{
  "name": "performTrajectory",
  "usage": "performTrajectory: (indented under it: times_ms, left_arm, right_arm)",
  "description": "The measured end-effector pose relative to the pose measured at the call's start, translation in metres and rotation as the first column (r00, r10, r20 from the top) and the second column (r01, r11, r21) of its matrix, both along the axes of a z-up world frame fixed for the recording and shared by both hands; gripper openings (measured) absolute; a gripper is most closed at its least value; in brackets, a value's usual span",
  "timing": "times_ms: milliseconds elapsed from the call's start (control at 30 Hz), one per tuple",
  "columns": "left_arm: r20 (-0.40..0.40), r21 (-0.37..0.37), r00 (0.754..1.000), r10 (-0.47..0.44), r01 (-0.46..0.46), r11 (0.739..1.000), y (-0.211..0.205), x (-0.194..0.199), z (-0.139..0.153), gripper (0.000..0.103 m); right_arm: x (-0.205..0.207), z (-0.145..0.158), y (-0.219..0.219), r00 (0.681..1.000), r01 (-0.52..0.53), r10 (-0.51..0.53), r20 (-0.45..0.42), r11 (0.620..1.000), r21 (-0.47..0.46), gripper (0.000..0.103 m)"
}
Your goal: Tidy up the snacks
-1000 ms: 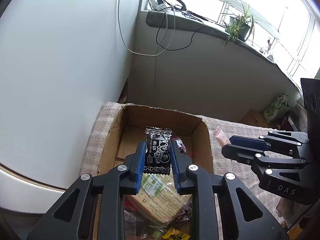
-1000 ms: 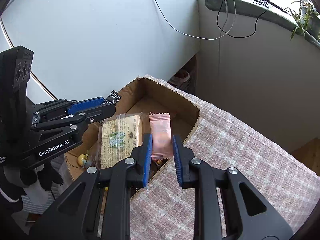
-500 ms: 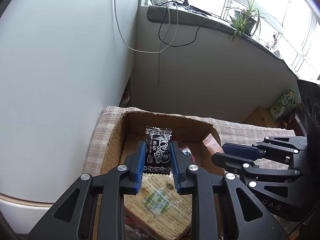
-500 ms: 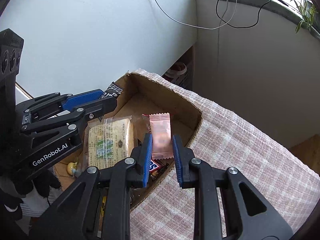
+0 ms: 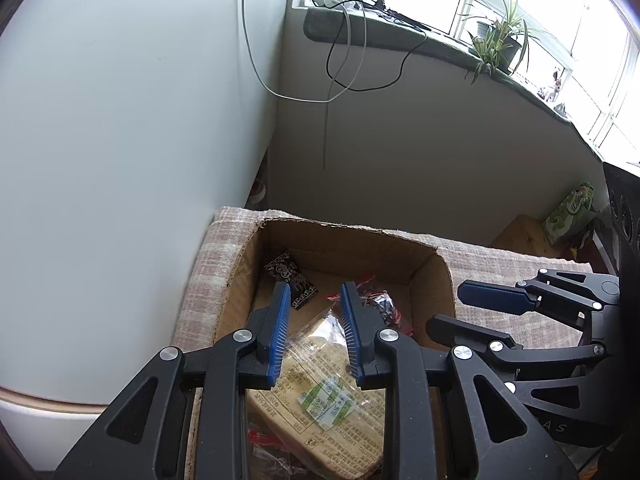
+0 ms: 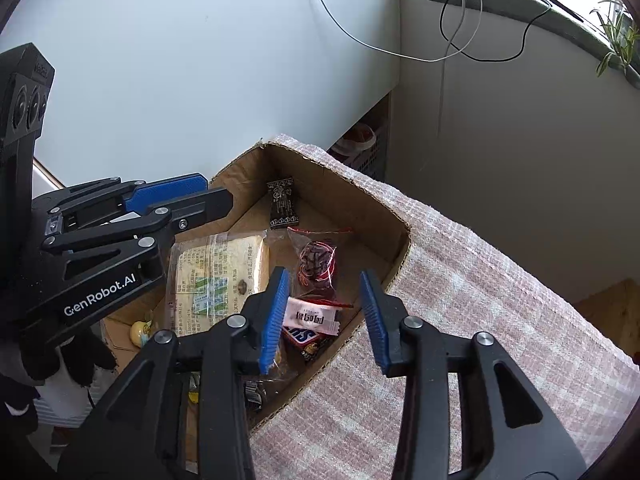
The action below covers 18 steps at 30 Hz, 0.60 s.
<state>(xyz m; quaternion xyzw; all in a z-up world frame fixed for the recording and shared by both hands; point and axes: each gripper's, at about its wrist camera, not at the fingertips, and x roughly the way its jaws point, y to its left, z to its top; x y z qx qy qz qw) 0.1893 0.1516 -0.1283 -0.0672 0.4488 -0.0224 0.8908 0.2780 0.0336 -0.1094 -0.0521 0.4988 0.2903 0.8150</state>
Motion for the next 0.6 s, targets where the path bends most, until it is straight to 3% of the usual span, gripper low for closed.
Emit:
performTrajectory:
  times_ms: [167,267,333,467,600]
  left_arm:
    - [0.006,-0.002,1.000,0.008,-0.008,1.000,0.003,-0.005,0.001,0.034]
    - [0.006,-0.007,1.000,0.015,-0.015,1.000,0.005,-0.006,0.002,0.036]
    - [0.010,-0.008,1.000,0.023,-0.023,1.000,0.007,-0.009,0.004,0.047]
    - [0.021,-0.015,0.999,0.030,-0.030,0.999,0.010,-0.018,0.008,0.047]
    - [0.033,-0.026,0.998,0.047,-0.046,0.999,0.011,-0.030,0.014,0.051]
  right_arm:
    - [-0.002,0.004,-0.002,1.000,0.006,-0.006,0.007,1.000,0.004,0.056]
    - [-0.005,0.007,-0.003,1.000,0.009,-0.009,0.019,1.000,0.004,0.068]
    - [-0.007,0.011,-0.004,1.000,0.016,-0.016,0.023,1.000,0.006,0.071]
    - [-0.014,0.021,-0.007,0.999,0.029,-0.029,0.034,1.000,0.012,0.071]
    - [-0.026,0.035,-0.012,0.997,0.042,-0.044,0.068,0.999,0.027,0.082]
